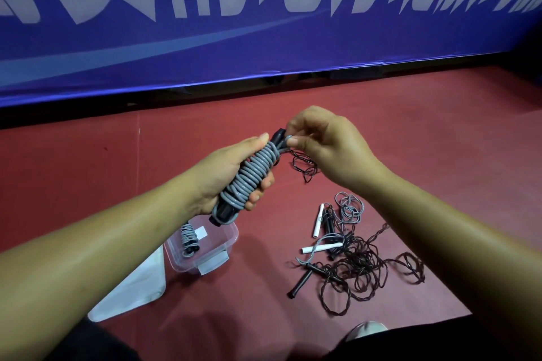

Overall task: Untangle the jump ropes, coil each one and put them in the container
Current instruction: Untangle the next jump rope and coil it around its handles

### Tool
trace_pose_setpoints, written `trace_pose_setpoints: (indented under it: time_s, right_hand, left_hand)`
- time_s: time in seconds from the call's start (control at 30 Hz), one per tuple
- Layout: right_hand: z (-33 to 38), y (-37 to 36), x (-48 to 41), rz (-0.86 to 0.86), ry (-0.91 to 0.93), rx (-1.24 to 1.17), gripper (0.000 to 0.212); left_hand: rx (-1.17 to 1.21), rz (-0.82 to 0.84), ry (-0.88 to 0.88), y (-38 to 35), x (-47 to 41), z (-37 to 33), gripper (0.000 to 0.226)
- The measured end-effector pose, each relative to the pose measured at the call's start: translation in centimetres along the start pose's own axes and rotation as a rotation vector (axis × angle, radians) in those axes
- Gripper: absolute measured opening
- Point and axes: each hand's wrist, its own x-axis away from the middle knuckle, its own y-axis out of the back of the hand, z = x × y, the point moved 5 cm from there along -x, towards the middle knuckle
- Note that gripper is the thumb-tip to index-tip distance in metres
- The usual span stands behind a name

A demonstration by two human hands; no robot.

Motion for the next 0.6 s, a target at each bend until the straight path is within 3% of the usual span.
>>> trace_pose_setpoints:
  time_s: [0.13, 0.3, 0.43, 0.6]
  right_hand:
    - [-1.6, 0.4, 0.1, -0.074, -0.217, -0.303, 0.018]
    - [-0.7, -2.2, -0.6, 0.010, -0.298, -0.532, 0.015]
    - [-1.9, -2.2, -0.8, -0.089, -0.387, -0.649, 0.013]
    - [-3.5, -2.9, -2.2, -0.168, -0.497, -0.599, 0.010]
  left_hand:
    - [-0.053, -0.002, 0.055, 0.3, 0.0, -0.1, 0.037]
    - [0.040, -0.080, 0.033, 0.9, -0.1, 0.1, 0.040]
    - [0.100, -0.039, 0.060, 2.1, 0.1, 0.1, 0.042]
    - [-0.214, -0.065, 0.117, 4.3, 0.8, 0.7, 0.033]
